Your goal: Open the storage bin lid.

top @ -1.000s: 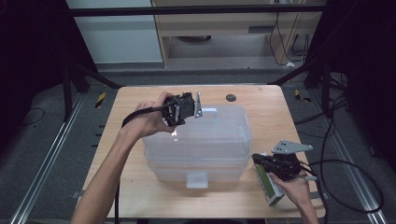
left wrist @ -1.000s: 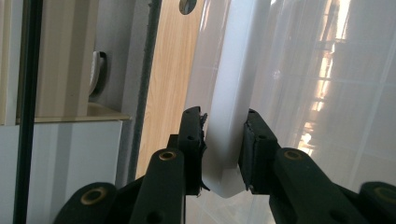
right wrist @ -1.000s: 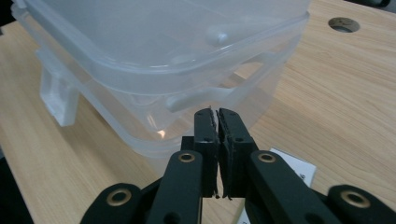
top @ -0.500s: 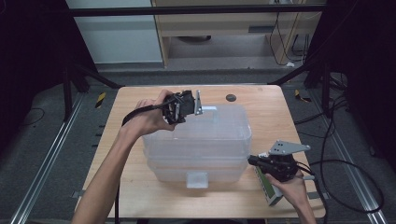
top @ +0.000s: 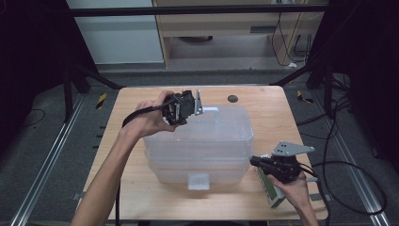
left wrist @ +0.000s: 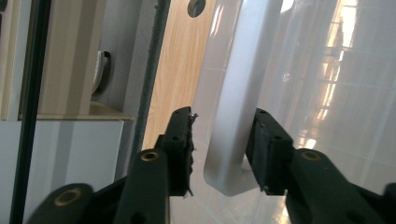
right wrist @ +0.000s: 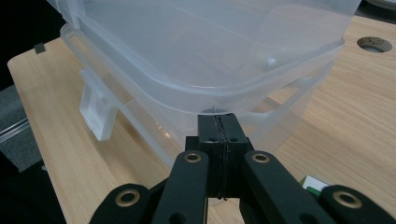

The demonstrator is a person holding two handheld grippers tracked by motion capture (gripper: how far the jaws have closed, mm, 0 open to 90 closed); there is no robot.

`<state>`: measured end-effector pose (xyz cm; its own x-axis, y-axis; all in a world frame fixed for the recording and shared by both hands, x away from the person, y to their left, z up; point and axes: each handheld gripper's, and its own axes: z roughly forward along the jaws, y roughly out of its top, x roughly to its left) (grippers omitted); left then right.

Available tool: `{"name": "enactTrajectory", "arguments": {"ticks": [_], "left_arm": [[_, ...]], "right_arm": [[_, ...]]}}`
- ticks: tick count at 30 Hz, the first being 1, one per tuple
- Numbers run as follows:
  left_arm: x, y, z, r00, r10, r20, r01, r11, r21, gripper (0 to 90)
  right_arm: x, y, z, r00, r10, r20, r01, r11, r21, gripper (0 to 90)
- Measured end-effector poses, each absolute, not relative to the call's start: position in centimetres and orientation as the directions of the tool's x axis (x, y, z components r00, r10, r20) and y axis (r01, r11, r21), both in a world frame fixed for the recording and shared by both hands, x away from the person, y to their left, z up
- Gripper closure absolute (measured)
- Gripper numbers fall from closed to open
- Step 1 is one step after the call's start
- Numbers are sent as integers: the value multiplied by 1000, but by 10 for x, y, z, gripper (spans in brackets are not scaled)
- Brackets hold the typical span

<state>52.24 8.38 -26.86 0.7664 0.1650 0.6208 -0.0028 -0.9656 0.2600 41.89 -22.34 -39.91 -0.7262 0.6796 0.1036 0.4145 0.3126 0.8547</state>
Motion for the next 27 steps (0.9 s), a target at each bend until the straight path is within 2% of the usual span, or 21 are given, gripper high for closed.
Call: {"name": "enactTrajectory", "arguments": {"ticks": [4, 12, 27], "left_arm": [[520, 87, -266, 769, 182, 613, -2, -958, 287, 570], [514, 102, -252, 764, 217, 607, -5, -940, 342, 561], [498, 142, -240, 729, 384, 566, 52, -856, 514, 591]], "right_arm": [[419, -223, -399, -727, 679, 104, 414, 311, 856, 900], [420, -224, -398, -727, 678, 109, 410, 302, 861, 900], [421, -224, -392, -730, 677, 98, 396, 301, 868, 900]]}}
